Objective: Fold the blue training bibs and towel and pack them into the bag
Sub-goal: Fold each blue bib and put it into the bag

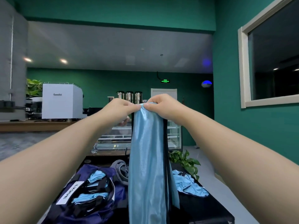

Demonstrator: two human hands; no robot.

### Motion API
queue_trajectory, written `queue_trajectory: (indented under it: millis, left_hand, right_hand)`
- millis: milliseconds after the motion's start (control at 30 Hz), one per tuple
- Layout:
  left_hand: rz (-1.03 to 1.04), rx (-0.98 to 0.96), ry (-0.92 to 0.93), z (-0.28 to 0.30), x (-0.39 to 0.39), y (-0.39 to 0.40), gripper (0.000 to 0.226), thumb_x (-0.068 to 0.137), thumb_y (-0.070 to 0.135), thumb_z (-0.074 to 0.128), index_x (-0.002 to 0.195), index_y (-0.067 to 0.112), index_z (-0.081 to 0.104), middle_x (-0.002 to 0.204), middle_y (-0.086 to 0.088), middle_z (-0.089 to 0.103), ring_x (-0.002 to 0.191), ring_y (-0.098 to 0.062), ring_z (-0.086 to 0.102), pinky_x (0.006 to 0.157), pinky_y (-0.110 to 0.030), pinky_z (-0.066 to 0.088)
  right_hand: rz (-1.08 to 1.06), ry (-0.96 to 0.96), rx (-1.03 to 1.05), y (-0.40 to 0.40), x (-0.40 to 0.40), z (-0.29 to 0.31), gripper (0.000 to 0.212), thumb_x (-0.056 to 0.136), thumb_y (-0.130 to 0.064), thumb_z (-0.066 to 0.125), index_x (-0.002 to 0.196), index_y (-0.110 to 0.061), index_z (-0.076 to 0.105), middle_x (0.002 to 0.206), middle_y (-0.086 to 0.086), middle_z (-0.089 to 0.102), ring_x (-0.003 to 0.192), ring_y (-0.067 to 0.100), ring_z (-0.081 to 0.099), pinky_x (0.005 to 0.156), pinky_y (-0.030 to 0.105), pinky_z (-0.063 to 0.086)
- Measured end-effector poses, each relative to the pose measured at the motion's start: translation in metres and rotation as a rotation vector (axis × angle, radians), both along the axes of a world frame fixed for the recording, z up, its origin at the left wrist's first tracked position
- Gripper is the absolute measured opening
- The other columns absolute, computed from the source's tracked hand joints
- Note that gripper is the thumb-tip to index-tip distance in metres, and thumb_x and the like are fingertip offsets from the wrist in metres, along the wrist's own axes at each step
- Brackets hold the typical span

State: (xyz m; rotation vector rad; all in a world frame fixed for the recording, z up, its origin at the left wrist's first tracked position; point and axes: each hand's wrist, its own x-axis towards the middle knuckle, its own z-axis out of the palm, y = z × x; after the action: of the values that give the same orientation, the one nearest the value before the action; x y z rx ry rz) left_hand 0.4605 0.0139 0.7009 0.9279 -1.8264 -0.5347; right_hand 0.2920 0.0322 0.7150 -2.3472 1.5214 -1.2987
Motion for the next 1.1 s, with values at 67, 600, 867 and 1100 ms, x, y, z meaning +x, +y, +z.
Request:
queue_trajectory:
  millis: [67, 600, 867, 1100]
  left_hand:
    - [-0.139, 0.106, 0.110, -0.005, -0.006, 0.001, 0.027, 0.095, 0.031, 0.056, 0.094, 0.006, 0.065, 0.074, -0.009, 0.047, 0.040, -0.010, 0.030, 0.044, -0.020, 0.024]
    - [0.094, -0.272, -1.232, -0.060, -0.007, 0.000, 0.042, 0.094, 0.056, 0.041, 0.074, 0.019, 0.041, 0.076, 0.004, 0.045, 0.064, -0.012, 0.041, 0.060, -0.030, 0.036]
    - [0.065, -0.562, -0.831, -0.008, 0.006, -0.006, 0.031, 0.097, 0.042, 0.039, 0.069, 0.030, 0.039, 0.074, 0.010, 0.046, 0.069, -0.004, 0.046, 0.063, -0.031, 0.037]
    - [0.056, -0.412, -0.684, -0.024, 0.014, -0.018, 0.023, 0.094, 0.040, 0.053, 0.074, 0.027, 0.056, 0.070, 0.009, 0.055, 0.064, -0.006, 0.049, 0.061, -0.029, 0.039]
  right_hand:
    - [0.018, -0.043, -0.050, -0.001, -0.002, 0.001, 0.030, 0.094, -0.031, 0.057, 0.093, -0.002, 0.067, 0.072, 0.003, 0.050, 0.062, 0.015, 0.039, 0.053, 0.024, 0.029]
    - [-0.239, -0.434, -0.140, -0.036, -0.088, -0.016, 0.017, 0.097, -0.030, 0.052, 0.092, -0.017, 0.062, 0.082, -0.005, 0.057, 0.083, 0.018, 0.054, 0.074, 0.030, 0.043]
    - [-0.295, -0.374, -0.490, -0.006, -0.087, 0.046, 0.022, 0.096, -0.025, 0.053, 0.100, -0.008, 0.066, 0.088, -0.001, 0.056, 0.081, 0.011, 0.048, 0.060, 0.023, 0.032]
    - [-0.266, -0.263, -0.297, -0.015, -0.100, 0.037, 0.010, 0.092, -0.025, 0.062, 0.086, -0.017, 0.066, 0.071, -0.005, 0.056, 0.064, 0.008, 0.047, 0.058, 0.022, 0.038]
